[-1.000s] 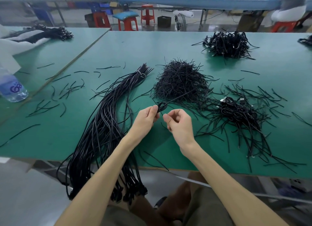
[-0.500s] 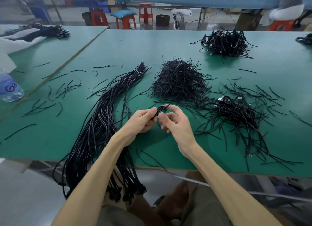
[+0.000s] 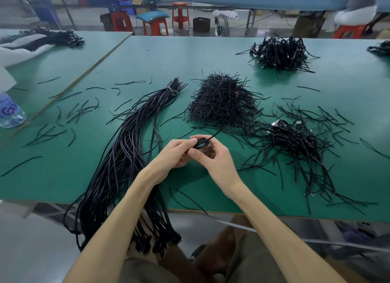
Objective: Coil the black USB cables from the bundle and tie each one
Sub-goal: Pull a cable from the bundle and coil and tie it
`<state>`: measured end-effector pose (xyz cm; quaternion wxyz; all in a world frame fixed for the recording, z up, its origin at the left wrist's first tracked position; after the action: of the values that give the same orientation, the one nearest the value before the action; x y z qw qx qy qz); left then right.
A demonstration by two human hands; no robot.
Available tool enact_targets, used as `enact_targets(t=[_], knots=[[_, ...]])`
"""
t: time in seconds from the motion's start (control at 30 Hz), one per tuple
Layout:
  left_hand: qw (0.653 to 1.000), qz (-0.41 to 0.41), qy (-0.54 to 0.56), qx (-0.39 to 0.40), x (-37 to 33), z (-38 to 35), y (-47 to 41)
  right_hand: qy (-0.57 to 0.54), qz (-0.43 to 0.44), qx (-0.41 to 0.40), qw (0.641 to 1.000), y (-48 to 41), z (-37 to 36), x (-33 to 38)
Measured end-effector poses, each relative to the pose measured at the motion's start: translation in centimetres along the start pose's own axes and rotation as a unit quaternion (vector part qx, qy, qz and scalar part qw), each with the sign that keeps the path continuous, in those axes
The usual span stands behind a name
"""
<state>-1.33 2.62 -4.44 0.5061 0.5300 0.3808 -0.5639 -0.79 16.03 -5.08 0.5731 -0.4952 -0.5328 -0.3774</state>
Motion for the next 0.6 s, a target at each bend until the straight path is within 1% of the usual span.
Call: enact_targets(t=[0.13, 0.23, 0.33, 0.43, 0.6], knots=[[1.0, -0.004, 0.016, 0.008, 0.01, 0.05, 0.07, 0.06, -0.014, -0.03, 0.998, -0.08, 0.08, -0.05], [1.0, -0.008, 0.011, 0.015, 0.05, 0.04, 0.12, 0.039, -0.011, -0.028, 0.999, -0.07, 0.11, 0.0], [1.0, -0.009, 0.013, 0.012, 0.1, 0.12, 0.0, 0.043, -0.022, -0.045, 0.998, 0.03, 0.39, -0.26], [1.0, -0.012, 0.022, 0.012, 0.17, 0.14, -0.14, 0.025, -0.028, -0.052, 0.998, 0.05, 0.7, -0.44], [1.0, -0.013, 0.013, 0.01, 0.21, 0.18, -0.2, 0.046, -0.019, -0.055, 0.997, -0.18, 0.8, -0.4]])
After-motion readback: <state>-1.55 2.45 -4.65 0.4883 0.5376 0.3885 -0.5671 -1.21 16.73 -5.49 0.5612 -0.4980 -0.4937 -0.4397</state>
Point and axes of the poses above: each hand's wrist, its own y-axis away from the middle knuckle, its own z-axis out of the back of the hand, x = y × z, the point moved 5 cm from there along -y, towards the middle knuckle, and after that the axes turned 5 degrees about -y, right-handed, at the moved point
